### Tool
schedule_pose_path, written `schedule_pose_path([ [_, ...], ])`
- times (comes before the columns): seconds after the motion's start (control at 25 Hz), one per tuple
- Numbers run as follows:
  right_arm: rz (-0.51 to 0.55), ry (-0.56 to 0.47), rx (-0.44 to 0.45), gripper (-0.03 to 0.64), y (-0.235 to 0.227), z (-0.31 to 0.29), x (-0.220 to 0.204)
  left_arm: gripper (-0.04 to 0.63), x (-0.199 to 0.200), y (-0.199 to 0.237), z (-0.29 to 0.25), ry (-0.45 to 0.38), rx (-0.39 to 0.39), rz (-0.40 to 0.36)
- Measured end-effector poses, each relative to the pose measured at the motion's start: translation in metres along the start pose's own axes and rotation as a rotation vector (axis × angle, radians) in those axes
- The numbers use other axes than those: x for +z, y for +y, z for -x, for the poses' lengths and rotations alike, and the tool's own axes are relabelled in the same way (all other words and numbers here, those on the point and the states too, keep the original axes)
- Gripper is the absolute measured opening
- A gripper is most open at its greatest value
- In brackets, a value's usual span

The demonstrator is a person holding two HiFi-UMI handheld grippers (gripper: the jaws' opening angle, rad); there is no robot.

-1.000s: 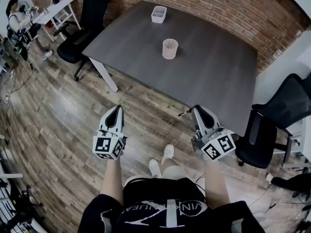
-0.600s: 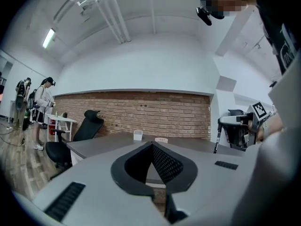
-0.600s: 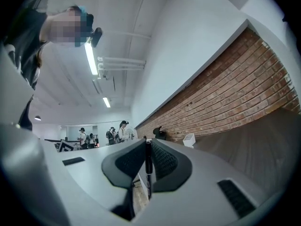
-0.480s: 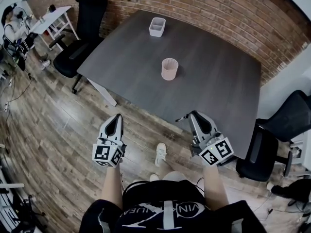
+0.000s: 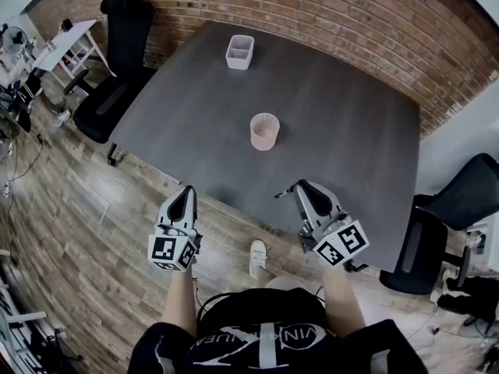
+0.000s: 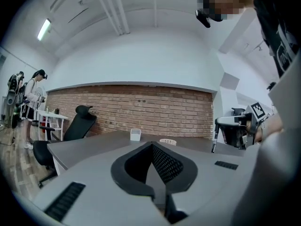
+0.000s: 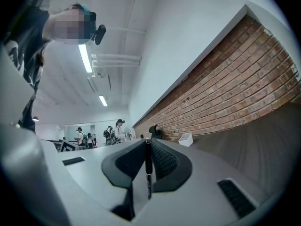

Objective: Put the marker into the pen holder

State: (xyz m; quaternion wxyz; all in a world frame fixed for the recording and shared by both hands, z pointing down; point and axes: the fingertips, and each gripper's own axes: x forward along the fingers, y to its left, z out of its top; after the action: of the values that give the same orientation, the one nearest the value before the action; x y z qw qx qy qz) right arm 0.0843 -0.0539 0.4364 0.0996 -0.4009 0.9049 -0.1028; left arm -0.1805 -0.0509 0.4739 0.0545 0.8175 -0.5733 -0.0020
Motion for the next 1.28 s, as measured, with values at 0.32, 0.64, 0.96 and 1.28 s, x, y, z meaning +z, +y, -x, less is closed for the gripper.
schedule_pose_path([
  [0.32, 0.013, -0.016, -0.006, 0.048, -0.031, -0.042, 0.014, 0.014, -0.003, 0.005, -0.048, 0.023, -0.029, -0.006],
  [0.64, 0.019, -0.038, 0.031, 0.048, -0.057, -0.083, 0.032, 0.014, -0.004, 0.004, -0.093, 0.038, -0.044, -0.017],
  [0.96, -0.008, -0.056, 0.034, 0.048, -0.079, -0.112, 0.041, 0.014, -0.015, -0.003, -0.121, 0.076, -0.095, -0.022],
  [1.28, -0.041, -0.058, -0.006, 0.048, -0.099, -0.138, 0.041, 0.014, -0.014, 0.006, -0.154, 0.096, -0.134, -0.018],
])
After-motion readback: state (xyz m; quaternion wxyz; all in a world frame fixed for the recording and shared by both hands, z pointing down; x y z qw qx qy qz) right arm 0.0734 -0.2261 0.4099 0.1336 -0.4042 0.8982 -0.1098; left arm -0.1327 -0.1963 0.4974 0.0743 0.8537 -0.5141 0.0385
